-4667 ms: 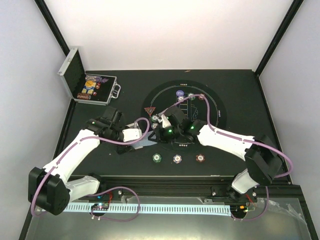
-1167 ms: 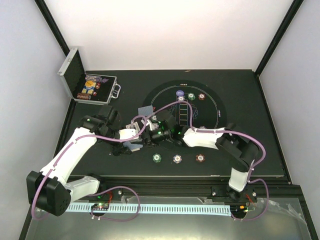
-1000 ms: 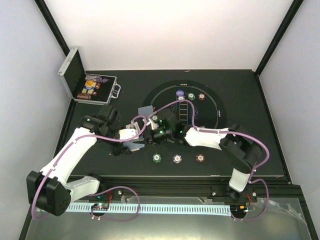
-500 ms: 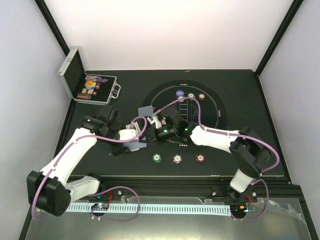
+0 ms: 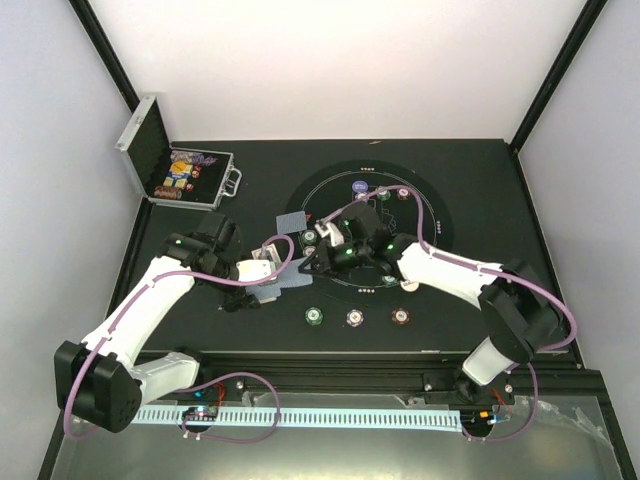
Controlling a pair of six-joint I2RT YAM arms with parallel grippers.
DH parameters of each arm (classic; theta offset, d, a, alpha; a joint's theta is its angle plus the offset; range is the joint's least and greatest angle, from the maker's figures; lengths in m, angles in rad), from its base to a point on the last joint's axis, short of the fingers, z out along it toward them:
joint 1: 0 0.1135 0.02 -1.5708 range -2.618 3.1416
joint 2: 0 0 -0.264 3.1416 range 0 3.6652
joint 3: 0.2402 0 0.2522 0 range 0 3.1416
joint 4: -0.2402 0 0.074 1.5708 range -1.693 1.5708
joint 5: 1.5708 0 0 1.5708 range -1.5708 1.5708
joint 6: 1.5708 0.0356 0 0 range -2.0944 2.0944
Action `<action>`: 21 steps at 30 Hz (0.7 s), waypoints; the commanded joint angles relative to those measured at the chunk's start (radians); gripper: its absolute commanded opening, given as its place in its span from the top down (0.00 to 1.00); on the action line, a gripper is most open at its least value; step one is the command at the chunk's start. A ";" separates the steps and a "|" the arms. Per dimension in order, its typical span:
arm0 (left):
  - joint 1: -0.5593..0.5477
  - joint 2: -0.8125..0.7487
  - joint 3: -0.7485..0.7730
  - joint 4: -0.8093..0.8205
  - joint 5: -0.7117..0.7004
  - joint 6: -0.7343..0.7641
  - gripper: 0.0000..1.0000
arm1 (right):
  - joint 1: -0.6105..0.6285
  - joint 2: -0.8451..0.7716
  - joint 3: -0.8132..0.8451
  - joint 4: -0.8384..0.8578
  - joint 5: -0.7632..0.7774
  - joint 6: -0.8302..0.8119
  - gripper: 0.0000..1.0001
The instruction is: Distribute texas hold em gaming equipment
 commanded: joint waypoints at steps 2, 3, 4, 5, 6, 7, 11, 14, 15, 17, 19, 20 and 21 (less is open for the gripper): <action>0.002 -0.024 0.011 0.019 -0.005 0.009 0.98 | -0.142 -0.051 0.012 -0.116 -0.017 -0.082 0.99; 0.002 -0.024 0.012 0.018 -0.006 0.009 0.98 | -0.180 -0.048 0.023 -0.133 -0.022 -0.100 0.99; 0.002 -0.023 0.013 0.017 -0.005 0.010 0.99 | -0.222 -0.039 0.043 -0.161 -0.022 -0.119 0.99; 0.002 -0.023 0.012 0.016 -0.004 0.009 0.98 | -0.277 -0.020 0.070 -0.189 -0.021 -0.140 0.99; 0.002 -0.023 0.012 0.015 -0.003 0.009 0.98 | -0.317 0.006 0.108 -0.219 -0.021 -0.161 0.99; 0.002 -0.022 0.013 0.015 -0.002 0.009 0.98 | -0.360 0.042 0.150 -0.246 -0.026 -0.180 0.99; 0.002 -0.018 0.023 0.005 -0.003 0.006 0.98 | -0.488 0.235 0.379 -0.342 -0.008 -0.250 0.99; 0.002 -0.022 0.025 0.000 -0.004 0.002 0.98 | -0.547 0.399 0.593 -0.453 0.027 -0.289 0.99; 0.001 -0.023 0.025 0.000 -0.002 0.000 0.98 | -0.560 0.456 0.662 -0.486 0.040 -0.295 0.99; 0.002 -0.020 0.031 -0.005 0.000 -0.003 0.99 | -0.578 0.560 0.793 -0.543 0.059 -0.304 0.99; 0.002 -0.020 0.037 -0.011 0.002 -0.004 0.98 | -0.586 0.645 0.895 -0.569 0.071 -0.303 0.99; 0.002 -0.021 0.039 -0.014 0.002 -0.004 0.98 | -0.587 0.681 0.944 -0.582 0.080 -0.303 0.99; 0.002 -0.022 0.039 -0.015 0.002 -0.004 0.98 | -0.588 0.714 0.983 -0.589 0.086 -0.300 0.99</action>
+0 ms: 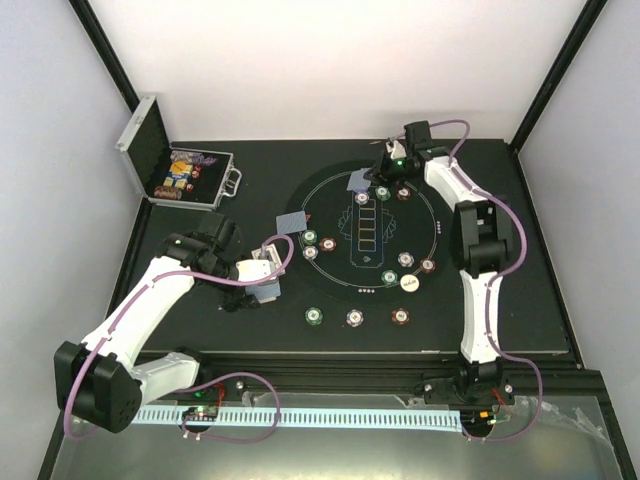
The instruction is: Distribute texas hold em gaming equipment
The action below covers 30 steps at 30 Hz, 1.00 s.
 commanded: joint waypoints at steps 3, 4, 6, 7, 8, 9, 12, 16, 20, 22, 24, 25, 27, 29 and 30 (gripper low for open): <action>0.002 -0.028 0.040 -0.022 0.007 -0.001 0.98 | -0.002 0.184 0.234 -0.131 0.045 -0.010 0.99; 0.002 -0.030 0.040 -0.022 0.007 -0.001 0.98 | -0.001 0.215 0.260 -0.133 0.046 -0.005 0.99; 0.002 -0.031 0.039 -0.024 0.009 0.000 0.98 | -0.002 0.255 0.306 -0.132 0.044 0.004 0.99; 0.002 -0.031 0.039 -0.024 0.009 -0.001 0.98 | -0.002 0.271 0.328 -0.138 0.049 0.006 0.99; 0.002 -0.031 0.038 -0.027 0.010 -0.002 0.98 | -0.001 0.285 0.359 -0.150 0.059 0.002 0.99; 0.002 -0.029 0.037 -0.027 0.010 -0.002 0.98 | -0.001 0.299 0.378 -0.168 0.074 -0.004 0.99; 0.001 -0.030 0.035 -0.027 0.011 -0.002 0.98 | -0.002 0.310 0.449 -0.245 0.118 -0.033 0.87; 0.002 -0.036 0.034 -0.031 0.013 -0.005 0.99 | -0.003 0.238 0.422 -0.283 0.205 -0.083 0.76; 0.002 -0.040 0.036 -0.041 0.015 -0.006 0.98 | -0.004 0.140 0.367 -0.307 0.273 -0.122 0.65; 0.002 -0.043 0.038 -0.048 0.021 -0.009 0.98 | -0.004 0.075 0.322 -0.312 0.288 -0.129 0.63; 0.002 -0.048 0.040 -0.053 0.028 -0.012 0.98 | -0.003 0.002 0.241 -0.286 0.296 -0.134 0.59; 0.002 -0.053 0.040 -0.056 0.031 -0.013 0.98 | -0.004 -0.039 0.193 -0.272 0.299 -0.133 0.58; 0.002 -0.058 0.038 -0.057 0.033 -0.016 0.98 | 0.001 -0.119 0.086 -0.234 0.277 -0.123 0.55; 0.002 -0.059 0.037 -0.059 0.034 -0.015 0.98 | 0.019 -0.218 -0.057 -0.164 0.235 -0.105 0.51; 0.002 -0.058 0.037 -0.059 0.035 -0.015 0.99 | 0.038 -0.270 -0.127 -0.125 0.217 -0.095 0.49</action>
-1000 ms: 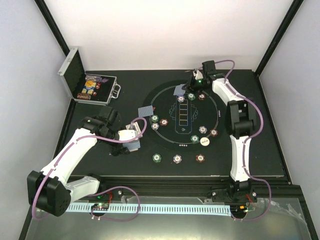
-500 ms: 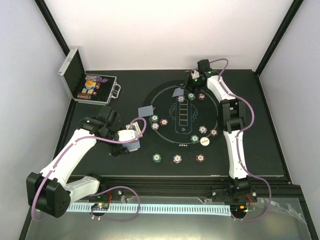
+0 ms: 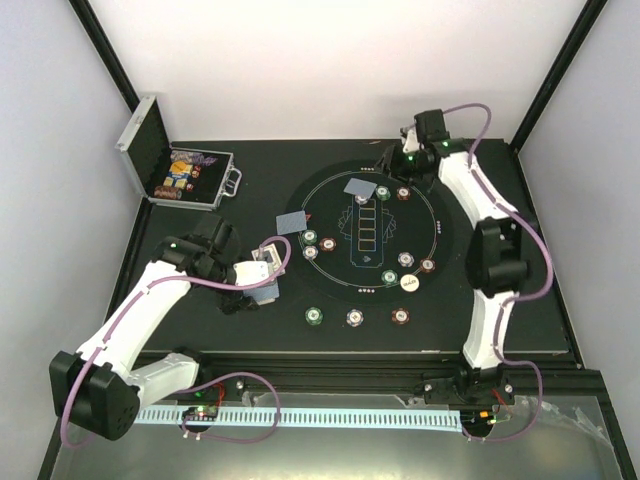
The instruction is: Distribute texas hold em gaming equipment
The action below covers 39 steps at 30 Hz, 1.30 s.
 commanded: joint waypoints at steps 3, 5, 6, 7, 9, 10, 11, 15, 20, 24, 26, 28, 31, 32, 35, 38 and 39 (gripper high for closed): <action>0.002 -0.018 0.038 -0.029 0.037 -0.017 0.99 | 0.116 -0.310 -0.450 0.243 -0.109 0.072 0.33; 0.002 -0.014 0.043 -0.030 0.044 -0.019 0.98 | 0.186 -0.406 -0.638 0.348 -0.155 0.134 0.28; 0.002 -0.012 0.045 -0.029 0.045 -0.020 0.99 | 0.218 -0.447 -0.715 0.407 -0.179 0.173 0.26; 0.002 -0.011 0.047 -0.029 0.046 -0.020 0.98 | 0.255 -0.490 -0.796 0.481 -0.206 0.221 0.25; 0.002 -0.012 0.048 -0.027 0.046 -0.021 0.98 | 0.326 -0.559 -0.923 0.619 -0.235 0.312 0.22; 0.002 -0.011 0.048 -0.026 0.046 -0.021 0.98 | 0.364 -0.585 -0.972 0.695 -0.238 0.354 0.21; 0.002 -0.012 0.047 -0.025 0.046 -0.020 0.98 | 0.399 -0.605 -1.013 0.746 -0.240 0.393 0.20; 0.002 -0.010 0.045 -0.021 0.044 -0.020 0.99 | 0.548 -0.635 -1.084 0.882 -0.220 0.500 0.19; 0.002 -0.010 0.043 -0.018 0.043 -0.021 0.99 | 0.671 -0.591 -1.076 0.978 -0.205 0.572 0.19; 0.002 -0.010 0.040 -0.016 0.040 -0.020 0.98 | 0.729 -0.530 -1.034 1.008 -0.213 0.586 0.19; 0.002 -0.011 0.039 -0.016 0.039 -0.019 0.98 | 0.742 -0.497 -1.010 1.016 -0.218 0.589 0.19; 0.002 -0.014 0.040 -0.018 0.036 -0.017 0.98 | 0.751 -0.464 -0.990 1.033 -0.231 0.599 0.20; 0.002 -0.021 0.037 -0.017 0.037 -0.014 0.98 | 0.758 -0.419 -0.966 1.072 -0.246 0.618 0.20; 0.002 -0.023 0.034 -0.019 0.037 -0.012 0.98 | 0.760 -0.406 -0.954 1.081 -0.249 0.622 0.21; 0.002 -0.026 0.029 -0.020 0.033 -0.008 0.98 | 0.762 -0.358 -0.924 1.099 -0.259 0.633 0.22; 0.002 -0.029 0.027 -0.018 0.028 -0.006 0.98 | 0.762 -0.315 -0.905 1.123 -0.270 0.652 0.26; 0.001 -0.030 0.027 -0.018 0.028 -0.006 0.99 | 0.762 -0.304 -0.901 1.129 -0.274 0.655 0.27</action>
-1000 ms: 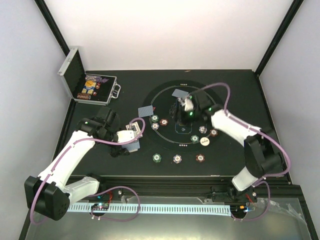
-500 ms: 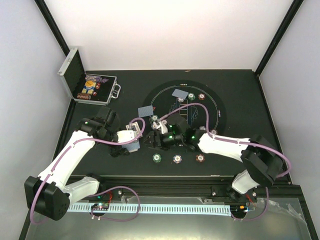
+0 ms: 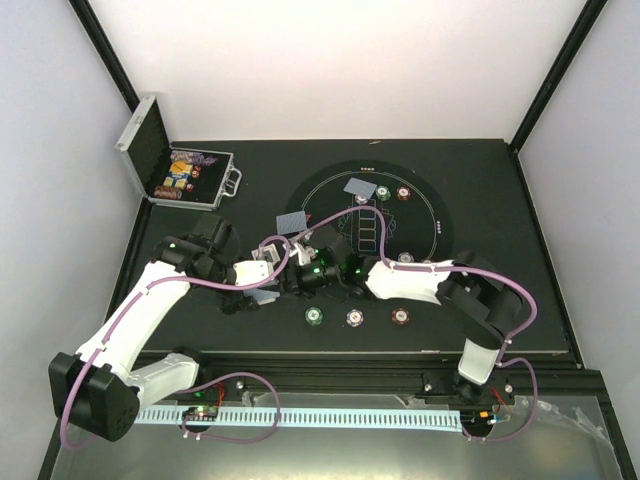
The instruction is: Distribute texas hold em gaming equipment
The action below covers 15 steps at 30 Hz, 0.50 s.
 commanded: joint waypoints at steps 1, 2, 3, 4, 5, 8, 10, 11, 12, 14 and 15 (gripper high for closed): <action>0.002 -0.023 0.024 -0.013 0.012 0.009 0.98 | 0.008 0.051 0.037 0.068 -0.030 0.031 0.29; 0.002 -0.024 0.024 -0.013 0.010 0.009 0.98 | 0.007 0.059 0.040 0.063 -0.033 0.027 0.30; 0.002 -0.026 0.023 -0.014 0.008 0.010 0.98 | 0.005 0.063 0.041 0.053 -0.035 0.021 0.32; 0.002 -0.027 0.022 -0.012 0.004 0.012 0.98 | 0.002 0.062 0.040 0.046 -0.037 0.014 0.34; 0.002 -0.029 0.020 -0.012 0.003 0.014 0.98 | -0.001 0.058 0.034 0.038 -0.037 0.006 0.35; 0.003 -0.030 0.019 -0.011 0.000 0.015 0.99 | -0.019 0.031 0.011 -0.002 -0.029 -0.025 0.41; 0.002 -0.029 0.019 -0.010 0.002 0.015 0.98 | -0.031 0.007 -0.014 -0.023 -0.025 -0.039 0.44; 0.002 -0.028 0.021 -0.009 0.002 0.016 0.98 | -0.037 -0.002 -0.024 -0.026 -0.024 -0.043 0.46; 0.002 -0.028 0.022 -0.007 0.002 0.015 0.98 | -0.042 -0.012 -0.031 -0.031 -0.023 -0.048 0.47; 0.002 -0.026 0.024 -0.007 0.004 0.015 0.98 | -0.046 -0.029 -0.035 -0.051 -0.017 -0.060 0.52; 0.002 -0.027 0.025 -0.006 0.003 0.015 0.99 | -0.047 -0.036 -0.031 -0.065 -0.012 -0.067 0.53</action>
